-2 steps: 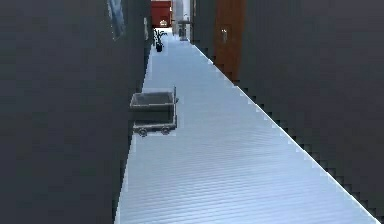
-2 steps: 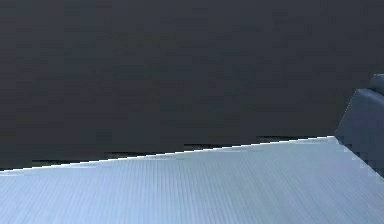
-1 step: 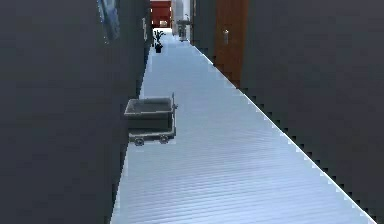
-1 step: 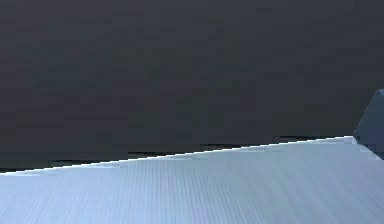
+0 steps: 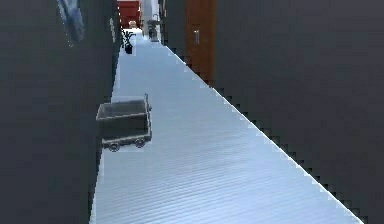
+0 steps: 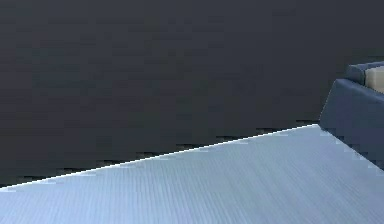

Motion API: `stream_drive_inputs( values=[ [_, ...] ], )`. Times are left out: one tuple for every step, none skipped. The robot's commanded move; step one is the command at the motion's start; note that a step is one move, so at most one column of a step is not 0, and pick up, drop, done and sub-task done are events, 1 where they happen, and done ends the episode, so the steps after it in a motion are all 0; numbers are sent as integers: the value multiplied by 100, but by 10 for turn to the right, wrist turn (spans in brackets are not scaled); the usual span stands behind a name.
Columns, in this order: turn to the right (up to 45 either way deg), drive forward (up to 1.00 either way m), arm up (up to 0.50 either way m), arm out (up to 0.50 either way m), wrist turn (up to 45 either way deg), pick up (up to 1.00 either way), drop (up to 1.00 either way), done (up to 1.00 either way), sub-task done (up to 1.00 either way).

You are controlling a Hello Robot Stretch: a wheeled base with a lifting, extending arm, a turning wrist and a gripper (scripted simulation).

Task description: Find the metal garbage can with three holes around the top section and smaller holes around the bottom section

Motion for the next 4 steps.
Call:
stream_drive_inputs(
  values=[
    [0, 100, 0, 0, 0, 0, 0, 0, 0],
    [60, 0, 0, 0, 0, 0, 0, 0, 0],
    [0, 85, 0, 0, 0, 0, 0, 0, 0],
    [-180, 0, 0, 0, 0, 0, 0, 0, 0]
  ],
)
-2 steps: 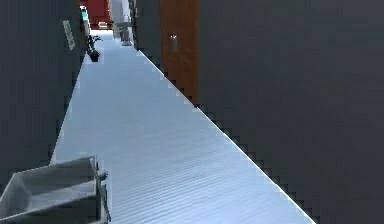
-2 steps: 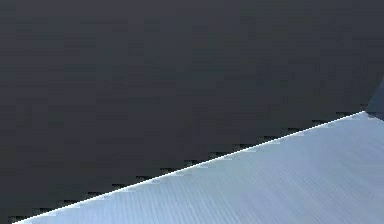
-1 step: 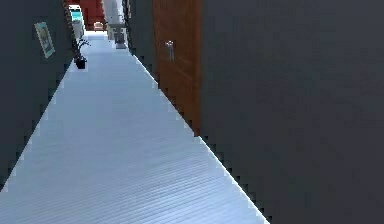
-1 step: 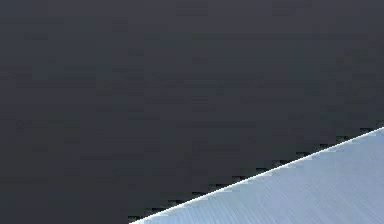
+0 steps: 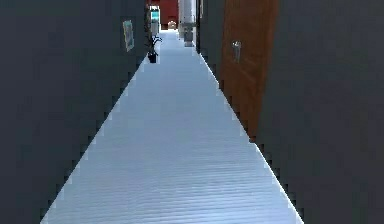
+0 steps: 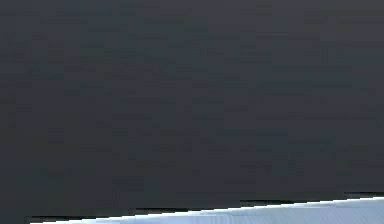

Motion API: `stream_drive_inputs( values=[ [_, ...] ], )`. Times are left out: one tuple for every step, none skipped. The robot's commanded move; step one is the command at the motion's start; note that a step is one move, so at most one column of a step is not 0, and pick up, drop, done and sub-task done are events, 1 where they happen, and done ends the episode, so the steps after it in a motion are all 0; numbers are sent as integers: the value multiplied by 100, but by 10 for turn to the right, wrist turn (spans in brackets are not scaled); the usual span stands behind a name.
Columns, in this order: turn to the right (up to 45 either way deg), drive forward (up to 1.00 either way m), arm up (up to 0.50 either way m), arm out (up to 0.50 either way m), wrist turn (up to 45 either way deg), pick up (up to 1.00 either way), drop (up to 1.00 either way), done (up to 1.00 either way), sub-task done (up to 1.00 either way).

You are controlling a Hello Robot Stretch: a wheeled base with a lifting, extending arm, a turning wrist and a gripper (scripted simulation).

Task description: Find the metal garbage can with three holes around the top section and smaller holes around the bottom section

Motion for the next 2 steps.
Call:
stream_drive_inputs(
  values=[
    [0, 100, 0, 0, 0, 0, 0, 0, 0],
    [0, 100, 0, 0, 0, 0, 0, 0, 0]
  ],
)
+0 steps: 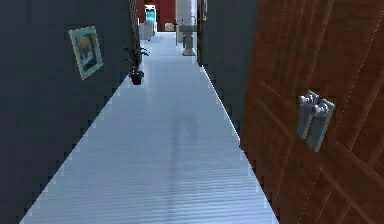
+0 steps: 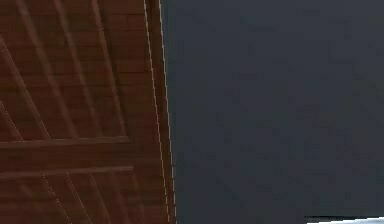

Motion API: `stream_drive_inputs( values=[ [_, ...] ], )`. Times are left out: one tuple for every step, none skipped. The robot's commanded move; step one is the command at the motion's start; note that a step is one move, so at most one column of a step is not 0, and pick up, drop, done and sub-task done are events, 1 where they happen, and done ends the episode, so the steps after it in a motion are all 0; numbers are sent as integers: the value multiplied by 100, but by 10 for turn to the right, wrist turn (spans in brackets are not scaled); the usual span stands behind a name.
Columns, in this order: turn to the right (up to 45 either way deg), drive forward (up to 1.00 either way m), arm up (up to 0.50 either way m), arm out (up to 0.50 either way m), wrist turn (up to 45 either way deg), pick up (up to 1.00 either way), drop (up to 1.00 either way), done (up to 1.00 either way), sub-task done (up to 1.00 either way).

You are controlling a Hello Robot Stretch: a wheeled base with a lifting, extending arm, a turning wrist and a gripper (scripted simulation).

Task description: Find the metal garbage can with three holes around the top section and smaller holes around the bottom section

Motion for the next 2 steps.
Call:
stream_drive_inputs(
  values=[
    [0, 100, 0, 0, 0, 0, 0, 0, 0],
    [-30, 0, 0, 0, 0, 0, 0, 0, 0]
  ],
)
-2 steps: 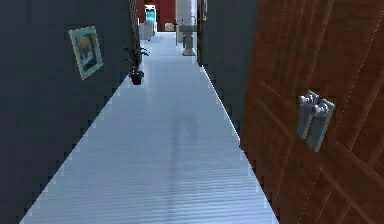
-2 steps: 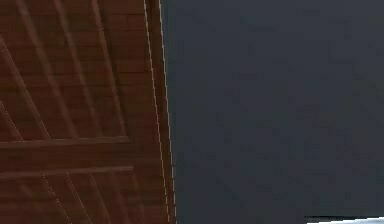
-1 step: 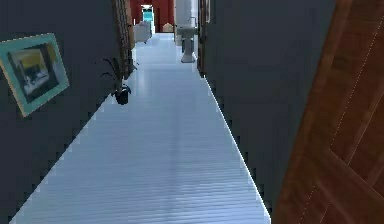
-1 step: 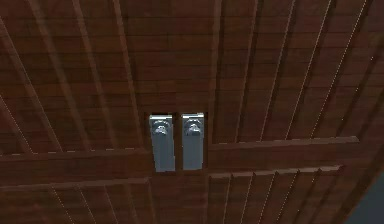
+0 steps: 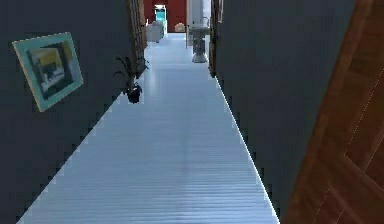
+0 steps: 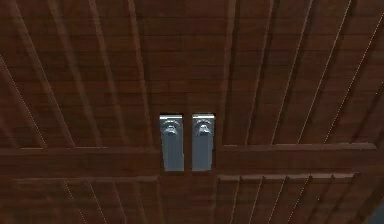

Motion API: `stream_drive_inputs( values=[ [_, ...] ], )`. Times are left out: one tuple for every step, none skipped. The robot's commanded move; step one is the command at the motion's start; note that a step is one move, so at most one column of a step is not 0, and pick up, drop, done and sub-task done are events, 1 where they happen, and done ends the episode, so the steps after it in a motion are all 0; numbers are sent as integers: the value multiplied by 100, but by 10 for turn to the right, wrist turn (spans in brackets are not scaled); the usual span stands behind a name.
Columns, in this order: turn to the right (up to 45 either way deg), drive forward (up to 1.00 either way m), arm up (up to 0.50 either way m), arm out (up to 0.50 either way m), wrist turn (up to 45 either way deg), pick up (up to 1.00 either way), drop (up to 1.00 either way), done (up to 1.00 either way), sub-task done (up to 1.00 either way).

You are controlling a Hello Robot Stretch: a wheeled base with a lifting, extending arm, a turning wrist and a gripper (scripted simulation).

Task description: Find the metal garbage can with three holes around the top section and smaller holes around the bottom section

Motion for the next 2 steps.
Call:
stream_drive_inputs(
  values=[
    [0, 100, 0, 0, 0, 0, 0, 0, 0],
    [0, 100, 0, 0, 0, 0, 0, 0, 0]
  ],
)
